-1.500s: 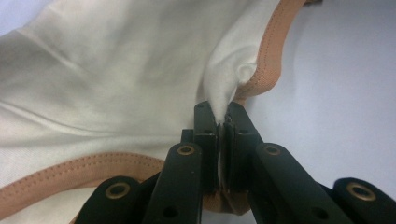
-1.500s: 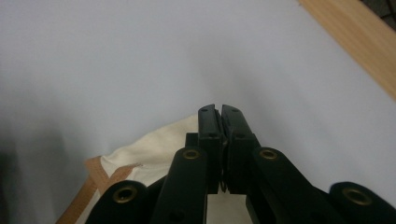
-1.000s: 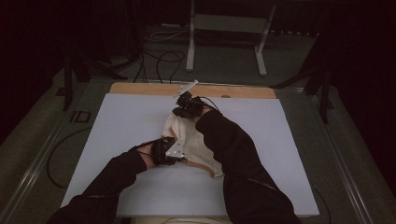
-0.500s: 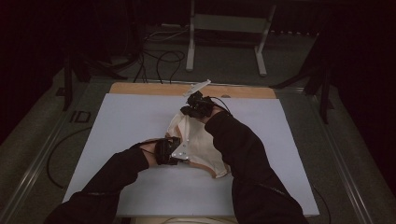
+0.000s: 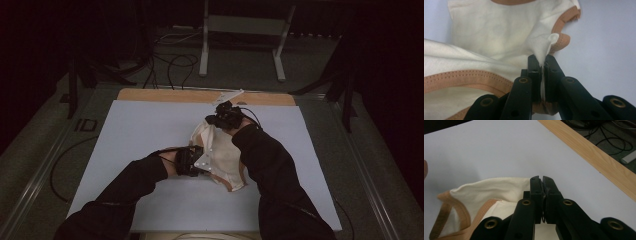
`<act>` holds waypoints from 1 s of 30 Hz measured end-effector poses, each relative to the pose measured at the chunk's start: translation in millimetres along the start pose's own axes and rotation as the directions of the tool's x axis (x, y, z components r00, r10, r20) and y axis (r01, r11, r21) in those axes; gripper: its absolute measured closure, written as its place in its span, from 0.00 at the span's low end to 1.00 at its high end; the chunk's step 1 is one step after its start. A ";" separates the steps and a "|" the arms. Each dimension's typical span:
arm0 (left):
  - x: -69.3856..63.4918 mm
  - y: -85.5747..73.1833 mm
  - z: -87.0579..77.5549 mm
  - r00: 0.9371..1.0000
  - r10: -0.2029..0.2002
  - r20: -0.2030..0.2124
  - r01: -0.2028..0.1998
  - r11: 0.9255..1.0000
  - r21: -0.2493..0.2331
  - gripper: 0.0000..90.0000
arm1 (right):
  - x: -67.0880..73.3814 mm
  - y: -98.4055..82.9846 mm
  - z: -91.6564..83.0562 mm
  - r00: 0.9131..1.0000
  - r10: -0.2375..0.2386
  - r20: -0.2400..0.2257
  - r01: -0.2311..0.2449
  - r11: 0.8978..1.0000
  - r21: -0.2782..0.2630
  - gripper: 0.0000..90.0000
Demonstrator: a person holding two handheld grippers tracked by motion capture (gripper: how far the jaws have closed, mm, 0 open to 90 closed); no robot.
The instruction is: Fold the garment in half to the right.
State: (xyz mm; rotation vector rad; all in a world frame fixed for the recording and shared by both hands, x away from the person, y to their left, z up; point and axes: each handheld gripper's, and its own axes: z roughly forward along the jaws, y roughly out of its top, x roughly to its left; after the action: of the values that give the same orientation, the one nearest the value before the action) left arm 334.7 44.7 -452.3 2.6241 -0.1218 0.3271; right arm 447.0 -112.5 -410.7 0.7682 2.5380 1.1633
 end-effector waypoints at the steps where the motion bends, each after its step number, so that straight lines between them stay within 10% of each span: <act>1: 0.7 2.1 1.0 1.000 0.003 0.003 -0.003 1.000 0.003 0.95 | -2.1 -2.3 -1.4 1.000 -0.002 -0.001 0.002 1.000 -0.002 0.98; 30: 4.5 43.6 28.0 0.995 0.071 0.068 -0.072 0.997 0.024 0.95 | -35.0 -64.3 -42.9 0.993 0.106 0.050 -0.104 0.994 -0.039 0.98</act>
State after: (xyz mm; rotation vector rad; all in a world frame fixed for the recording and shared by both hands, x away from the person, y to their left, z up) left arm 338.6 -7.1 -455.0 2.6624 -0.2360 0.2671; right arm 434.8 -193.8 -431.4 0.9209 2.4539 1.2012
